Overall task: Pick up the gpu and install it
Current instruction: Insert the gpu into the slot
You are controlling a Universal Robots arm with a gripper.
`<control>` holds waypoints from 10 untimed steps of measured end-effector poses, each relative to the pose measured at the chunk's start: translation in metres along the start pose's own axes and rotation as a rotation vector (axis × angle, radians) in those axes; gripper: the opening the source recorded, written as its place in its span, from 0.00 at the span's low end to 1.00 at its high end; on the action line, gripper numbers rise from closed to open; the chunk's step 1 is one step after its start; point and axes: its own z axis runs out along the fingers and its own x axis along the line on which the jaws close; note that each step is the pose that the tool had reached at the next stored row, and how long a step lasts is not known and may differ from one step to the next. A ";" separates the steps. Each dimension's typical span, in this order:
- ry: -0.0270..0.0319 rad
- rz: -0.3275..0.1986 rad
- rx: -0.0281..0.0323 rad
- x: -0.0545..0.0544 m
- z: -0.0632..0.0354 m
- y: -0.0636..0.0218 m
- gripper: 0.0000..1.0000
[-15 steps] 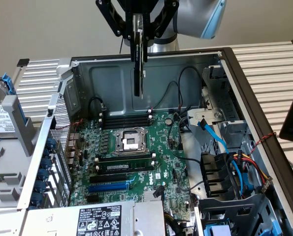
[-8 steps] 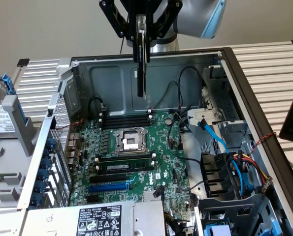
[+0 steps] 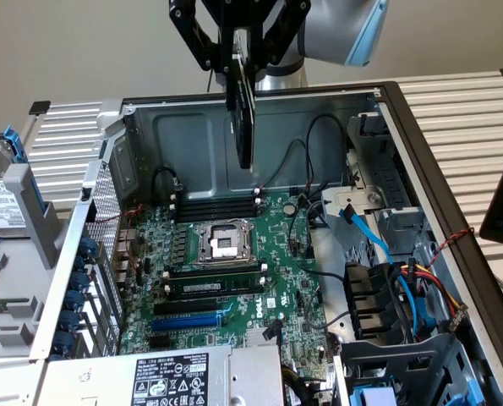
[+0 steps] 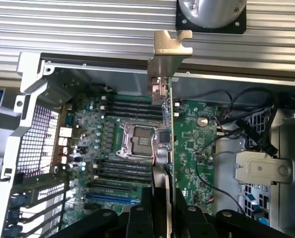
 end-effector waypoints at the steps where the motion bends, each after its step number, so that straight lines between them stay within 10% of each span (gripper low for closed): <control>1: 0.0031 -0.019 0.0006 0.000 0.0001 0.0000 0.28; 10: 0.0293 -0.178 0.0050 -0.001 0.0006 -0.0001 0.28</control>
